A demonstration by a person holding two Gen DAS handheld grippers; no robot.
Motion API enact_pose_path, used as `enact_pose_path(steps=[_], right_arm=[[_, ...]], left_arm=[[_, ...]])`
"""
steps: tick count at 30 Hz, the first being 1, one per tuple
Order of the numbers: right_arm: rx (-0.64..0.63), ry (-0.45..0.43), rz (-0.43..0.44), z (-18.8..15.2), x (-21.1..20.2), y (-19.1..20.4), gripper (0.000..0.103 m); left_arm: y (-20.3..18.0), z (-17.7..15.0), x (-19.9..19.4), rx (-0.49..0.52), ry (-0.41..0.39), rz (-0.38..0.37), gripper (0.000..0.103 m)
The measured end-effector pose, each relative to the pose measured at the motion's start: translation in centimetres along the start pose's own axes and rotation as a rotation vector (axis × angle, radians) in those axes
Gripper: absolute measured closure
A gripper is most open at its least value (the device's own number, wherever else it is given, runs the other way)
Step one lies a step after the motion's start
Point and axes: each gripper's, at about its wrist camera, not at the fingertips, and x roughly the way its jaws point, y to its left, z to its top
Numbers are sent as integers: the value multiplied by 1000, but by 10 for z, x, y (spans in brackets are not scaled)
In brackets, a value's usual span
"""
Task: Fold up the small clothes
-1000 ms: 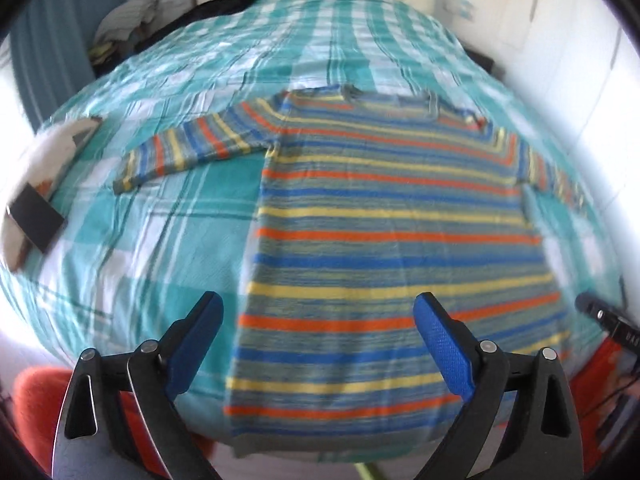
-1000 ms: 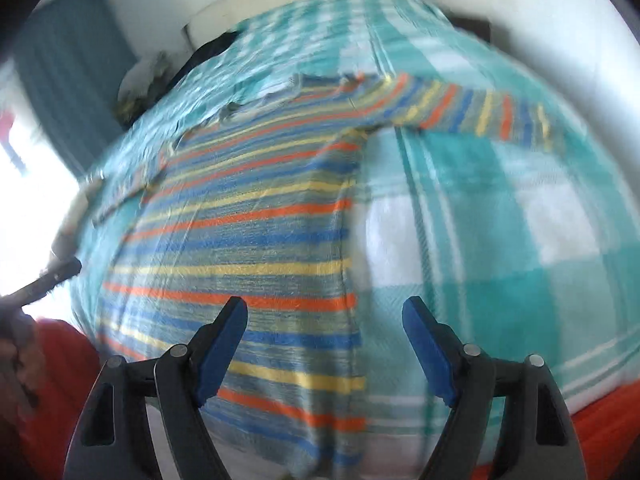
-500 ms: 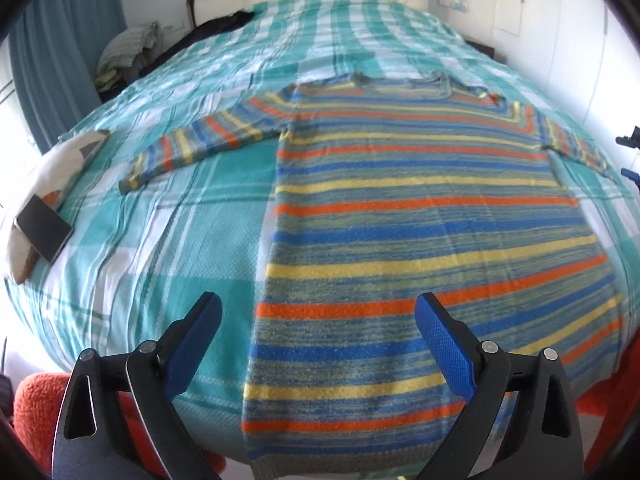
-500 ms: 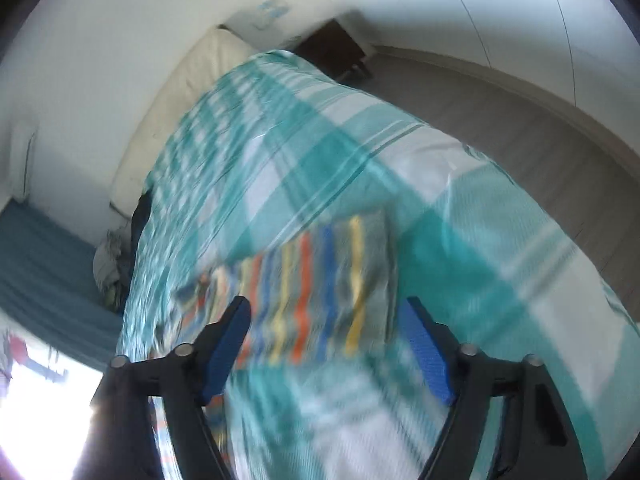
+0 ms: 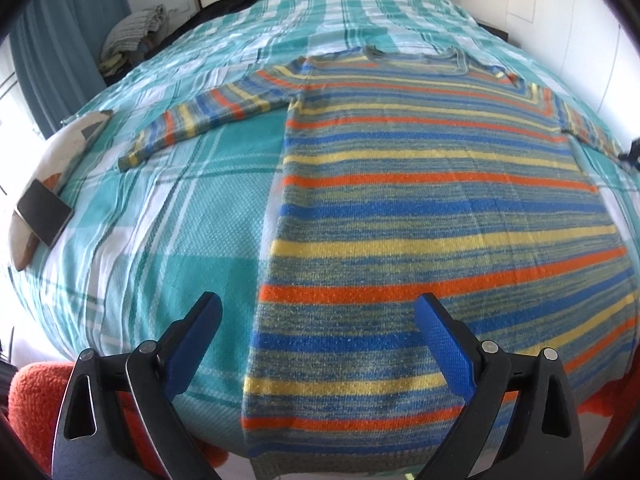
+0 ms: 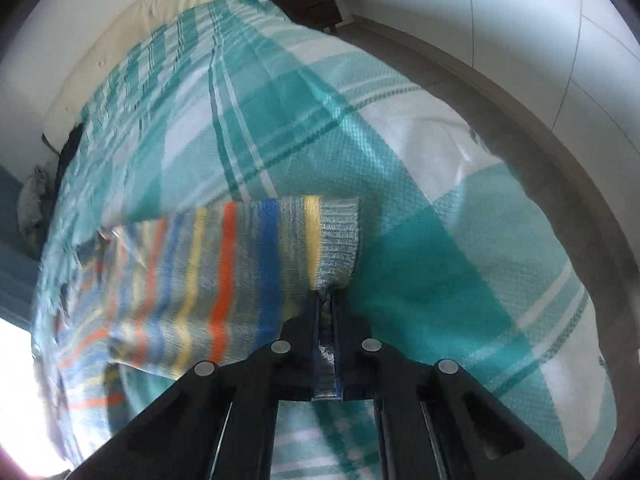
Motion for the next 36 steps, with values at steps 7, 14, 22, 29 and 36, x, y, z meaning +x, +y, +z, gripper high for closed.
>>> enact_pose_path(steps=[7,14,22,29,36], right_arm=[[-240,-217,104,21,-109,118,97],[-485,-102,436,-20,-111,302,81],[-401,64,663,-55,-52,327,23],[-250,222,501,-61,36,253,33],[-358,56,130,-89,27,188,53]], left_arm=[[1,6,-8,-18,-34,-38,5],[10,9,-8,-42,-41,-36,5],[35,8,-4,-160,-14,-71,5],[30,10,9,-173,32,-93,5],[16,-2,30,-88,146,-46,1]])
